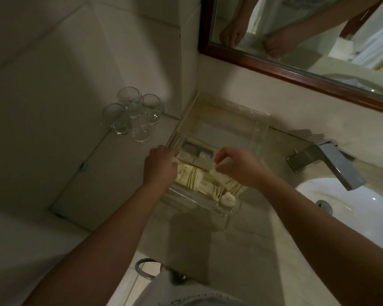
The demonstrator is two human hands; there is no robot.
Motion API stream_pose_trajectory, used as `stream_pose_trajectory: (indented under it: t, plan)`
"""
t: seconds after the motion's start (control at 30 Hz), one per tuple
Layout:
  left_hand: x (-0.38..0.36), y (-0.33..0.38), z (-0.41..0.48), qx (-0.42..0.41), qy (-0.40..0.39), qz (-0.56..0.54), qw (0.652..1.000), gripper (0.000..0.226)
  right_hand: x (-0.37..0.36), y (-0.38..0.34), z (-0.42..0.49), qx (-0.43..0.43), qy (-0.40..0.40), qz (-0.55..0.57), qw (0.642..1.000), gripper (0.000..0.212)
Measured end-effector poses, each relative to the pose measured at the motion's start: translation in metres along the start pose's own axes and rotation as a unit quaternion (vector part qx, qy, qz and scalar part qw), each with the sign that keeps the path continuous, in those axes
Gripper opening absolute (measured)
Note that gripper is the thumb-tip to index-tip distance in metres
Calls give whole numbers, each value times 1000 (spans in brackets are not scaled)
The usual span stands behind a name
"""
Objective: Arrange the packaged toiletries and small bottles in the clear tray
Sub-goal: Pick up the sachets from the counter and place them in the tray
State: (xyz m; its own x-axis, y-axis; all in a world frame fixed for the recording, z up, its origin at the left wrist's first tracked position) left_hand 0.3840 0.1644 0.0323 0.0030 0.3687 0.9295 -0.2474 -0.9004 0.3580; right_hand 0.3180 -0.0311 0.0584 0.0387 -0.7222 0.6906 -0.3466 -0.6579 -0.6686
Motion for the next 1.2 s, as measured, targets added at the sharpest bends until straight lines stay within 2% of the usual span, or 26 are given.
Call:
stream_pose_trajectory:
  t: [0.07,0.17,0.23,0.33,0.47,0.77,1.07,1.2]
  plan:
    - [0,17,-13,-51,14,-12,999,29,-28,-14,5,38,-54,-76,995,19]
    - [-18,29,-39,-95,-28,-36,994,28,-58,-22,9,65,-82,-109,989,32]
    - [-36,27,-56,-113,-73,-13,991,32,-63,-23,10,96,-55,-135,985,42]
    - [-43,22,-66,-116,-92,-16,989,35,-50,-10,6,97,21,-182,978,42]
    - [-38,19,-62,-105,-83,-10,991,36,-60,10,-13,90,13,-271,958,42]
    - [-41,12,-51,-76,-119,25,990,56,-73,15,-19,97,25,-245,964,35]
    - [-48,12,-49,-67,-146,38,986,57,-74,17,-19,79,34,-242,966,35]
    - [-42,13,-53,-52,-112,17,992,58,-64,18,-28,68,59,-189,978,32]
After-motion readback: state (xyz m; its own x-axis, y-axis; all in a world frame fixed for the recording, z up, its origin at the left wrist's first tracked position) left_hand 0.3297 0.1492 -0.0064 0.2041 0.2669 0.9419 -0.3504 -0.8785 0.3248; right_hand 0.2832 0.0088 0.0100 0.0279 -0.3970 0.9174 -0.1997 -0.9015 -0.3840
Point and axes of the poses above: each hand's wrist, its own z-axis towards the middle knuckle, its own x-axis out of the back of the hand, y = z × x, the point moved 10 cm from there along z, towards the middle knuckle, and after that the axes turned 11 degrees about y, right-handed, at the moved point
